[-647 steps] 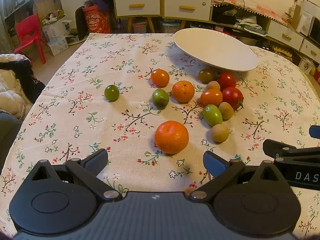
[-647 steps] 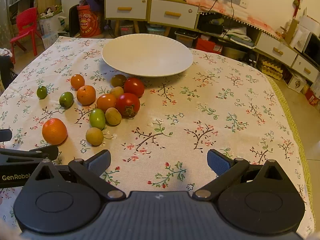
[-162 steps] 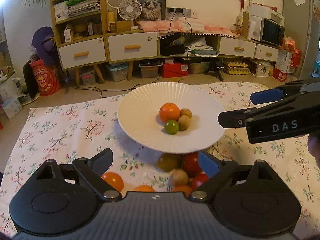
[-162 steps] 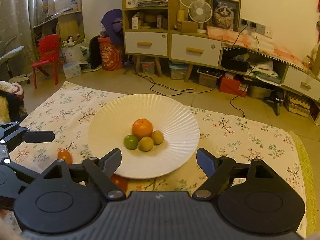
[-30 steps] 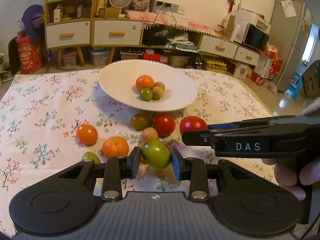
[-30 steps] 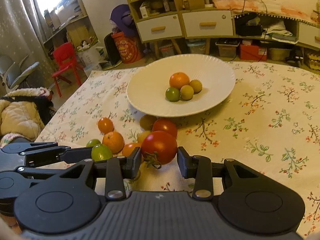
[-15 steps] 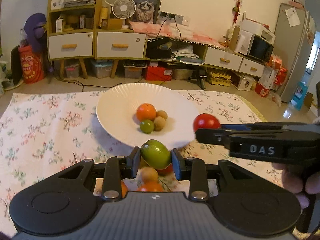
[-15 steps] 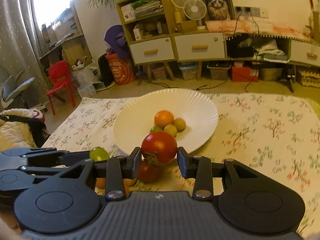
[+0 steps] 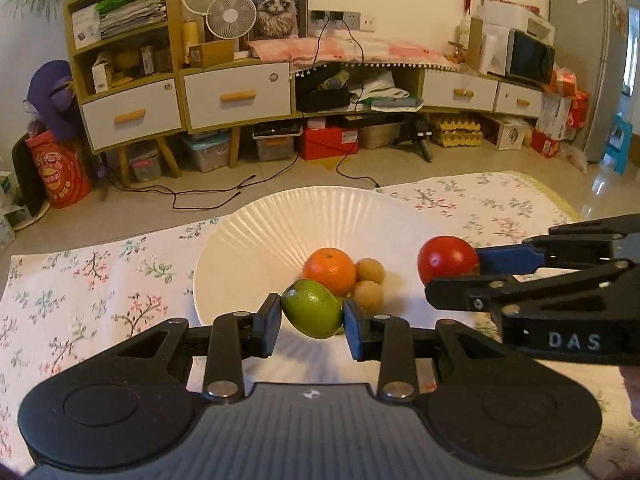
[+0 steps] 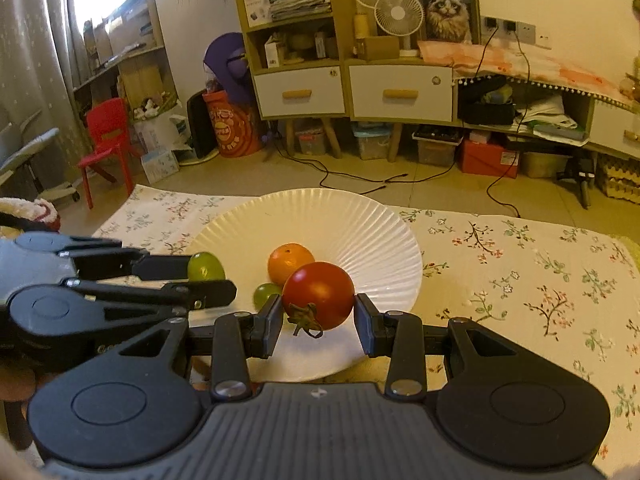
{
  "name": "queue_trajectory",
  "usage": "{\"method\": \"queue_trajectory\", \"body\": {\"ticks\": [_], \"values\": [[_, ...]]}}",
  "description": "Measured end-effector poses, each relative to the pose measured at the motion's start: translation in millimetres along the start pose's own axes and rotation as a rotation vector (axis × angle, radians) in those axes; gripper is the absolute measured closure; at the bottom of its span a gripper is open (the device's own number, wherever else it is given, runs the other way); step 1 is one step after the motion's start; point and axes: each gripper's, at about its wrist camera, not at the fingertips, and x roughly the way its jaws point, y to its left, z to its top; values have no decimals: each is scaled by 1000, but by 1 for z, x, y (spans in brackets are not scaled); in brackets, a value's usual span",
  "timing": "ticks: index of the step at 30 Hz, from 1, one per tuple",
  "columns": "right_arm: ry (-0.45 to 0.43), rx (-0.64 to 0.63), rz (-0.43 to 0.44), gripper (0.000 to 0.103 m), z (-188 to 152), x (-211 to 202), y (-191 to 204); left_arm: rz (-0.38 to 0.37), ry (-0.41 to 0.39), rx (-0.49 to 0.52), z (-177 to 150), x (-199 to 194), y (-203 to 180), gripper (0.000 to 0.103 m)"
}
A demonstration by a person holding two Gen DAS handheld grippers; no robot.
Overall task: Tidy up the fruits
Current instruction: 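Carry the green fruit and red tomato in both tools over the plate, then lower both fruits onto the plate and open both tools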
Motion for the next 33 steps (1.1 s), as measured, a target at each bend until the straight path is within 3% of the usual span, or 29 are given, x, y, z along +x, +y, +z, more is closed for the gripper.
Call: {"method": "queue_trajectory", "body": {"ticks": [21, 26, 33], "values": [[37, -79, -22, 68, -1, 19, 3, 24, 24, 34, 2, 24, 6, 69], [29, -77, -27, 67, 1, 17, 3, 45, 7, 37, 2, 18, 6, 47], [1, -61, -23, 54, 7, 2, 6, 52, -15, 27, 0, 0, 10, 37]]}}
